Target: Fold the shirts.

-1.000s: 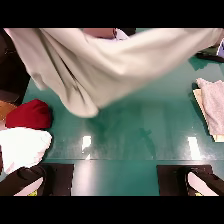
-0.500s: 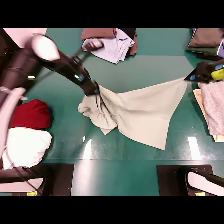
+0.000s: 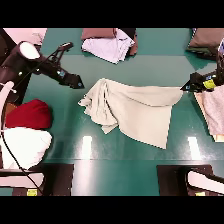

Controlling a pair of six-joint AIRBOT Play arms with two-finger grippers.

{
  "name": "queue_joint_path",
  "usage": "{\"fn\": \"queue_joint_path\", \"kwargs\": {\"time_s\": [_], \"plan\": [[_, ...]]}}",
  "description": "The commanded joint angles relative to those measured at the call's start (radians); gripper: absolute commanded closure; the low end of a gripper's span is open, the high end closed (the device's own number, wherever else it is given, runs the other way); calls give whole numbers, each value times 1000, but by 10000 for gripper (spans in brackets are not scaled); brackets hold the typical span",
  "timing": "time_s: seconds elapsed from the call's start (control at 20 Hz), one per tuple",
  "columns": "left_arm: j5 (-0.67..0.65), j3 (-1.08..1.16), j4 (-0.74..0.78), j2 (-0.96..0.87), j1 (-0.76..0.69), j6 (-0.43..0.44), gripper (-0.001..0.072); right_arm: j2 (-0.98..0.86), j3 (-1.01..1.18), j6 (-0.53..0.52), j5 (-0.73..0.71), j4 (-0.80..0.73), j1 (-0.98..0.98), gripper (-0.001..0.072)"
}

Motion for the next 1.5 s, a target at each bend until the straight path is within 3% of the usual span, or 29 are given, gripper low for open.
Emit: {"fn": "queue_joint_path", "kwargs": {"time_s": [0.0,0.15,0.25,0.35,0.6,0.65,0.7,0.8,1.0,1.25,1.45], "plan": [[56,-171,-153,4,133,-26,105,-3,-2,-3,-9,-1,19,696],[103,-335,-193,4,147,-27,105,-3,-2,-2,-25,2,19,696],[146,-404,-300,-2,145,24,105,-3,-2,-3,-23,1,19,696],[153,-416,-396,-37,145,57,106,-3,-2,-2,-24,1,19,696],[240,-414,-426,-83,66,43,109,-2,-1,-3,-25,2,19,696],[275,-408,-446,-83,52,40,317,-2,-1,-3,-24,2,19,696],[292,-391,-477,-82,50,52,679,-1,-1,-3,-25,2,19,696],[270,-314,-476,-72,69,56,677,21,0,-11,-47,-14,8,696],[266,-71,-316,100,128,39,677,163,21,-12,-158,-16,-51,696],[244,252,-174,388,162,95,675,292,286,-40,-162,-16,-109,696],[203,442,-163,560,162,113,675,367,483,-40,-151,-18,-112,696]]}}
